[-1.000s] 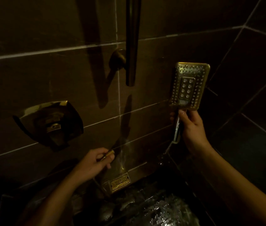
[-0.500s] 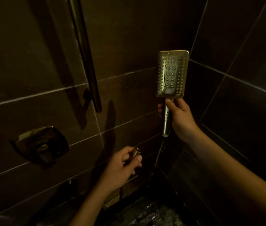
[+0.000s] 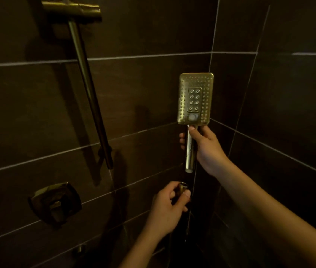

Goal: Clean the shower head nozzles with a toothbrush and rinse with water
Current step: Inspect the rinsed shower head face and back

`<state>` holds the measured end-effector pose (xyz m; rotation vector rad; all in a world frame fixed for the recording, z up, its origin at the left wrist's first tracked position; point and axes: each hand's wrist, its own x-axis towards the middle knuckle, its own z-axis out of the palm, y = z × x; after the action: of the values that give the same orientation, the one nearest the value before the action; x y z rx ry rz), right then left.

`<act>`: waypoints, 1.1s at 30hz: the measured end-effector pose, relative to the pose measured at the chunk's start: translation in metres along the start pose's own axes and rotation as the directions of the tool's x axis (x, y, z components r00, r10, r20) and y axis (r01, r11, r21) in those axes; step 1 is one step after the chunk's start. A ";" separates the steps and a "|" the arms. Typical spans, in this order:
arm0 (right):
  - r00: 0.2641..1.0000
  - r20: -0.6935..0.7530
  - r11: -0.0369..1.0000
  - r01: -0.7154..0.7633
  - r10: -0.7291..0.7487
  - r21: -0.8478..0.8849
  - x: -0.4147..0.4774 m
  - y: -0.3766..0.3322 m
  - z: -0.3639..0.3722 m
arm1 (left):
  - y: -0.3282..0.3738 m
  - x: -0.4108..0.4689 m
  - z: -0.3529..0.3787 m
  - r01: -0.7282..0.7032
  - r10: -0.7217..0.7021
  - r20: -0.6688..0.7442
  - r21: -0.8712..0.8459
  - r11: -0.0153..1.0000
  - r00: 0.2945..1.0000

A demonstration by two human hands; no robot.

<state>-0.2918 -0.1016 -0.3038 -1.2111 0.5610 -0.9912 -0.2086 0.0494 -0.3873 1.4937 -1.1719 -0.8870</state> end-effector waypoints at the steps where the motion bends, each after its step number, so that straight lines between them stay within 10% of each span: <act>1: 1.000 0.016 1.000 0.001 -0.002 0.006 -0.002 -0.006 -0.001 | 0.004 0.001 0.005 0.000 0.000 -0.015 0.004 1.000 1.000; 9: 0.993 0.117 0.998 -0.011 0.003 0.060 -0.019 -0.036 -0.002 | 0.024 0.017 0.028 0.016 -0.030 -0.148 -0.091 0.996 0.989; 33: 0.971 0.237 0.983 -0.016 -0.028 0.184 -0.047 -0.039 0.030 | 0.029 0.000 -0.011 -0.083 0.101 0.055 -0.267 0.960 0.993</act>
<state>-0.3032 -0.0471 -0.2644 -1.1460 0.2694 -0.8670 -0.2052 0.0515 -0.3561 1.1924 -1.1144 -0.9954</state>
